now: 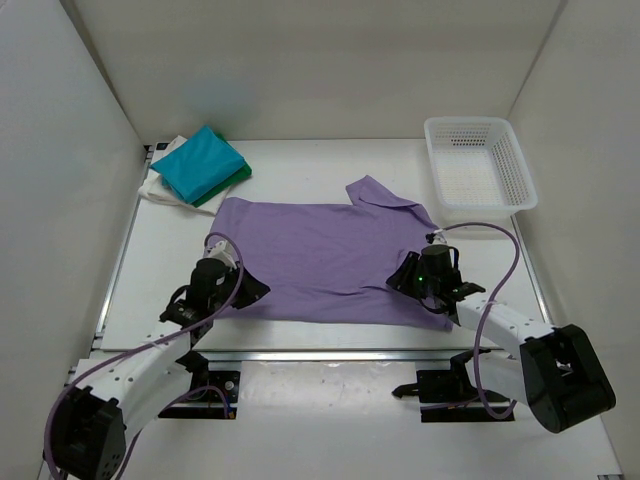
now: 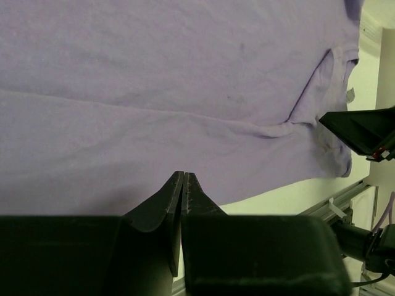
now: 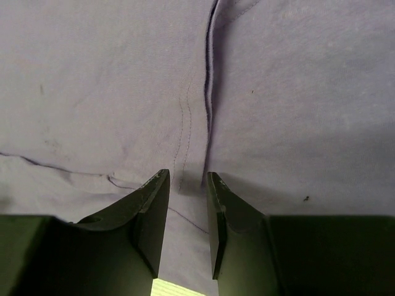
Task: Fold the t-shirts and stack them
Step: Fold the flattened tshirt in 1/3 of the way
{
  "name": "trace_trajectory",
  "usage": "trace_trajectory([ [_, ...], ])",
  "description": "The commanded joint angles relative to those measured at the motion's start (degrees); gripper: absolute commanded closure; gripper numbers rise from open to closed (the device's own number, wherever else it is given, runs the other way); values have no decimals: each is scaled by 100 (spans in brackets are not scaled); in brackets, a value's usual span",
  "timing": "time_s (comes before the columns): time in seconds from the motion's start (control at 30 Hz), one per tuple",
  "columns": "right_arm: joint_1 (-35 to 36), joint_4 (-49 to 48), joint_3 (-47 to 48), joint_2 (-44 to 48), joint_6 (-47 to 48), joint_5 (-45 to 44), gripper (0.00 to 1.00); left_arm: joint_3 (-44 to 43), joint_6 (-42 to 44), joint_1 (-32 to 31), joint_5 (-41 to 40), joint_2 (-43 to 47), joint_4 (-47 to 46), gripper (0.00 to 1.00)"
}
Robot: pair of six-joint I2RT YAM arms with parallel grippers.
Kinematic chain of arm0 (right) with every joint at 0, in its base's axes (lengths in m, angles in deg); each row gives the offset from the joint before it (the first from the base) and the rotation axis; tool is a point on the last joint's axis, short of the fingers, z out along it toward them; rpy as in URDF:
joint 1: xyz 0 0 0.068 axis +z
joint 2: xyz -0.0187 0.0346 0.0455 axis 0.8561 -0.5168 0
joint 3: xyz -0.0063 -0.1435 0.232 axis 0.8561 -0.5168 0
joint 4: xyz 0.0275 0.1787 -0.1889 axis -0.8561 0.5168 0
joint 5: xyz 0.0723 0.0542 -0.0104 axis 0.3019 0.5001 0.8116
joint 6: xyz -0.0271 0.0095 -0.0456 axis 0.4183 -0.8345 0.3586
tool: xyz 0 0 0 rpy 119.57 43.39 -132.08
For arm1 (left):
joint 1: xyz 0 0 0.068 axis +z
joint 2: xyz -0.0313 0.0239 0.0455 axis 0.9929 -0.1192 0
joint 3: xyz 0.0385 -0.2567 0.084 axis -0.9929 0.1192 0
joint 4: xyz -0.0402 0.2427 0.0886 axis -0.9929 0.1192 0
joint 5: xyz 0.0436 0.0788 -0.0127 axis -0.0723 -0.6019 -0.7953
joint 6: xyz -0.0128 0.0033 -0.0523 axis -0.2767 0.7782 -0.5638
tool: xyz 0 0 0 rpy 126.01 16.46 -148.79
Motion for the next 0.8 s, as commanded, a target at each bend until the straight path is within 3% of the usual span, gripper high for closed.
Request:
trace_trajectory([
  [0.0, -60, -209, -21, -80, 35, -69, 73, -91, 101, -65, 150, -185, -449, 87],
  [0.1, 62, -244, 23, -213, 26, -16, 75, 41, 119, -145, 194, -563, -634, 87],
  [0.27, 71, -357, 31, -380, -18, 98, 77, 287, 136, -154, 53, -432, -670, 86],
  [0.53, 106, -314, 356, -407, 8, 142, 96, 497, 277, -57, 44, -431, -643, 86],
  [0.77, 88, -375, 840, -801, 70, 283, 100, 489, 365, -31, 62, -300, -477, 87],
])
